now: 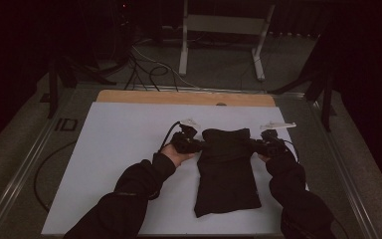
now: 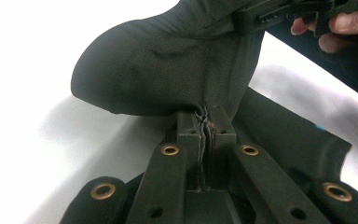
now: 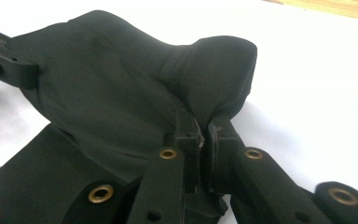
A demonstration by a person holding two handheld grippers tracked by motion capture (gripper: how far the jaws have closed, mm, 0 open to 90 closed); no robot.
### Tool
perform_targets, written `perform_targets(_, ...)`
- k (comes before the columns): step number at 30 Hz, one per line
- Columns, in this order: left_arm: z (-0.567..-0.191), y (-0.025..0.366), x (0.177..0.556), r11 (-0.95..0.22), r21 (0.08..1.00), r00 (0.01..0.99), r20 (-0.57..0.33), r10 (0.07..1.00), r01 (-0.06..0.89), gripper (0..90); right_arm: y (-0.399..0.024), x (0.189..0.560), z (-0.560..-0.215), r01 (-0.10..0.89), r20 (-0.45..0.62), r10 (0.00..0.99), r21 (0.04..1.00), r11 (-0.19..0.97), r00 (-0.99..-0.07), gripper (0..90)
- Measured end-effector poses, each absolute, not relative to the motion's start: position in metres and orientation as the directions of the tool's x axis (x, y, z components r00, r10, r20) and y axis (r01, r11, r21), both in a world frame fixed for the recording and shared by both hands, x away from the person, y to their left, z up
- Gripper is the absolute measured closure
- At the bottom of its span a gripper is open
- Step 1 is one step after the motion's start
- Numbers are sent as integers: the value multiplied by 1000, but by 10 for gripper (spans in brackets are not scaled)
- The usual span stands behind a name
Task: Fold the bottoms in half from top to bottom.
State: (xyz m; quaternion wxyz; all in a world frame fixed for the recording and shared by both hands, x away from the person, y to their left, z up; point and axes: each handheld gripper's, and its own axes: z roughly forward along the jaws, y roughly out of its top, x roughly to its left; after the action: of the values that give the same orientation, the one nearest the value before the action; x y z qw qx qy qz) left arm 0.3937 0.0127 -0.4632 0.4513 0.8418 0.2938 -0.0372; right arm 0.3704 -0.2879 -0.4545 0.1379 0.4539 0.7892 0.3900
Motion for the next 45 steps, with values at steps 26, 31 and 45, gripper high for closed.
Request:
perform_targets(26, -458, 12, 348, -470, 733, 858, -313, 408, 491, 872, -293, 311, -455, 599, 157, 810, 753, 271, -565, 852)
perform_targets(31, -463, 12, 339, -476, 726, 857, -326, 399, 497, 872, -294, 301, -458, 602, 159, 805, 748, 280, -571, 852)
perform_targets(45, -473, 8, 318, -496, 714, 863, -334, 379, 495, 871, -296, 281, -472, 623, 148, 803, 716, 316, -577, 851)
